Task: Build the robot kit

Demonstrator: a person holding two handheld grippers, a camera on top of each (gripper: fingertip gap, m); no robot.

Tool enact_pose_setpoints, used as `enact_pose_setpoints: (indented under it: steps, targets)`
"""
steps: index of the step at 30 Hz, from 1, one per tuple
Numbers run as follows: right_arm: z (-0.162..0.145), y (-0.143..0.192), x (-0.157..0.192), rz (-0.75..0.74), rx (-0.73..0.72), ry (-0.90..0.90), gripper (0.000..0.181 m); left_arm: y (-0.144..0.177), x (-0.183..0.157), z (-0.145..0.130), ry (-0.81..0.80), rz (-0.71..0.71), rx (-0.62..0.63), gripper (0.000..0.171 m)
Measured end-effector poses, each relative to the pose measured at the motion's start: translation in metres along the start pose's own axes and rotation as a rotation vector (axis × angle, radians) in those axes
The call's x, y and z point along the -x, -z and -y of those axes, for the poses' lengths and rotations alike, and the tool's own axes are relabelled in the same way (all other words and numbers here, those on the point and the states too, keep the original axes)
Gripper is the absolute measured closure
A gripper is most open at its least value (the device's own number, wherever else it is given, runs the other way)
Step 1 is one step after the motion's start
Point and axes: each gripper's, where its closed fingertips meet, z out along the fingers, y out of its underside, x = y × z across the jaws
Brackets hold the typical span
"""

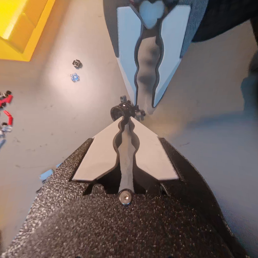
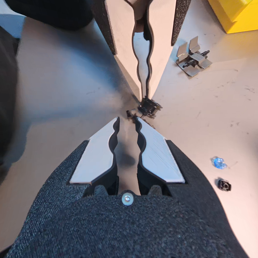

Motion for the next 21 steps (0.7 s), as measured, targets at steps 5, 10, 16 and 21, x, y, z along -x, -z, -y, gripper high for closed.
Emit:
enact_pose_setpoints:
  steps: [5, 10, 16, 21]
  targets:
    - [0.015, 0.030, -0.016, -0.051, -0.115, 0.002, 0.159, -0.002, -0.003, 0.004, -0.195, 0.068, 0.065, 0.168]
    - [0.017, 0.015, -0.029, -0.004, -0.063, -0.019, 0.139, -0.007, -0.006, 0.009, -0.284, 0.061, 0.071, 0.168]
    - [0.012, 0.008, -0.027, 0.031, -0.068, -0.027, 0.147, -0.002, 0.000, 0.016, -0.318, 0.130, 0.053, 0.165]
    - [0.023, 0.027, -0.048, -0.201, -0.271, -0.110, 0.147, 0.009, 0.002, 0.021, 0.186, 0.033, -0.136, 0.130]
